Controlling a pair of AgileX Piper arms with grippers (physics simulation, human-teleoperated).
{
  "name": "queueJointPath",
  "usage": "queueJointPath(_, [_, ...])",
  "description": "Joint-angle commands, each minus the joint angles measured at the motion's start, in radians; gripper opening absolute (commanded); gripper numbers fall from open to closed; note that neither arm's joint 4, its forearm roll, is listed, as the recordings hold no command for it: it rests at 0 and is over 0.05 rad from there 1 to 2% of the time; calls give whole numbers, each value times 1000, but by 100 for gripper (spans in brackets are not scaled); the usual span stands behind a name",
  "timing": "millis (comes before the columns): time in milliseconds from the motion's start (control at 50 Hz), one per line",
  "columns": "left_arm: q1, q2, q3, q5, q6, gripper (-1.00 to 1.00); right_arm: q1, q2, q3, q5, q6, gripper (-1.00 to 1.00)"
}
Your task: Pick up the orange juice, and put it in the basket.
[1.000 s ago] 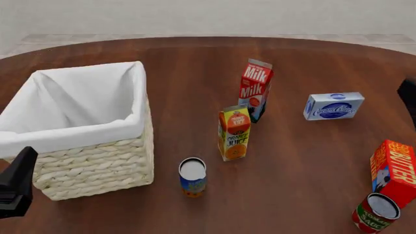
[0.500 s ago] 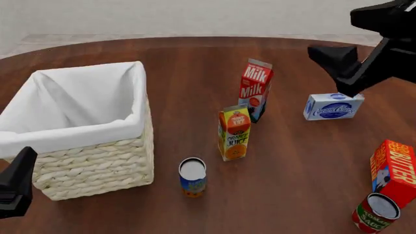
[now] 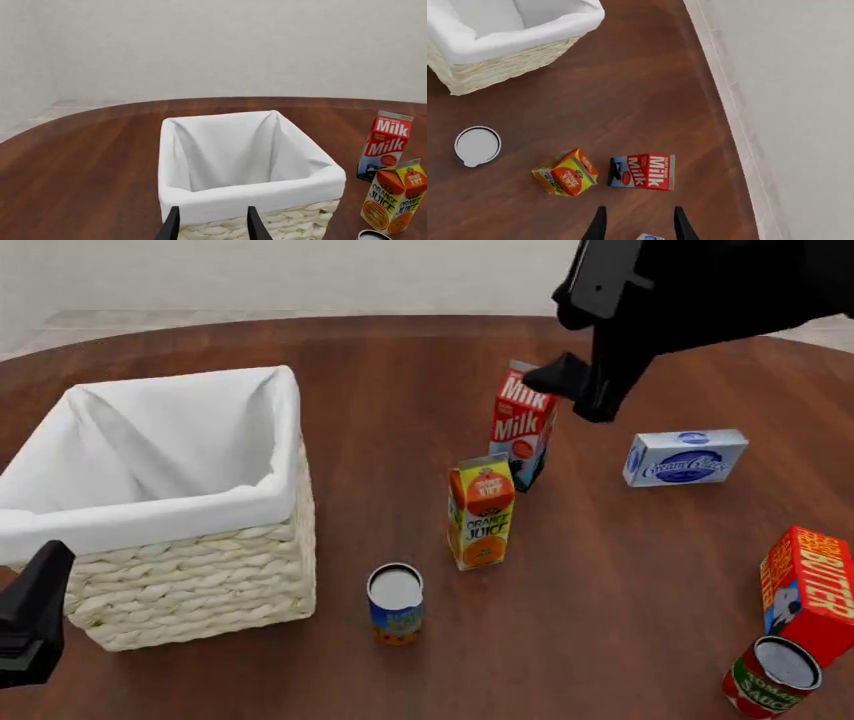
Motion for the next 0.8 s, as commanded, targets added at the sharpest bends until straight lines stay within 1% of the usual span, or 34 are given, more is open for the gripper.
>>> queueJointPath(20, [-2, -4, -1, 4, -1, 100, -4, 196, -274, 269, -142, 100])
queueJointPath(60, [-4, -3, 1, 2, 0, 100, 31, 211, -304, 310, -144, 100])
queueJointPath(80, [-4, -3, 1, 2, 0, 100, 31, 212, -305, 310, -144, 100])
queueJointPath(100, [-3, -1, 2, 0, 0, 100, 21, 234, -316, 343, -180, 100])
queueJointPath(120, [-3, -1, 2, 0, 0, 100, 21, 234, -316, 343, -180, 100])
queueJointPath(140, [-3, -2, 2, 0, 1, 100, 14, 249, -337, 356, -193, 100])
queueJointPath(160, [-1, -2, 3, -2, 1, 100, 22, 260, -359, 380, -207, 100])
queueJointPath(200, [1, 0, 4, -4, 0, 100, 23, 283, -399, 420, -212, 100])
queueJointPath(220, [1, 1, 5, -5, 0, 100, 35, 279, -392, 435, -231, 100])
queueJointPath(240, [1, 1, 6, -6, 0, 100, 39, 293, -419, 455, -225, 100])
queueJointPath(260, [2, 3, 6, -7, 0, 100, 36, 306, -430, 481, -241, 100])
queueJointPath(300, [2, 3, 7, -8, 1, 100, 37, 302, -419, 488, -283, 100])
queueJointPath(340, [3, 0, 11, -9, 2, 100, 24, 335, -463, 529, -288, 100])
queueJointPath(380, [4, 7, 10, -15, 3, 100, 8, 351, -471, 540, -323, 100])
queueJointPath(420, [2, 7, 10, -15, 4, 100, -3, 367, -473, 553, -339, 100])
queueJointPath(440, [2, 9, 10, -17, 4, 100, -2, 367, -453, 556, -358, 100])
queueJointPath(480, [0, 11, 11, -18, 4, 100, -4, 389, -461, 555, -362, 100])
queueJointPath(520, [0, 11, 11, -18, 4, 100, -14, 401, -442, 548, -384, 100])
queueJointPath(540, [-1, 10, 11, -18, 5, 100, -17, 396, -412, 544, -408, 100])
queueJointPath(560, [-1, 10, 11, -18, 5, 100, -21, 399, -406, 540, -415, 100])
queueJointPath(620, [-1, 15, 11, -23, 4, 100, -5, 432, -441, 527, -405, 100])
queueJointPath(700, [-3, 18, 11, -26, 4, 100, -3, 448, -442, 517, -414, 100])
queueJointPath(720, [-4, 20, 11, -29, 4, 100, 7, 457, -452, 524, -402, 100])
queueJointPath(800, [-2, 36, 11, -44, 1, 100, 23, 481, -466, 525, -392, 100])
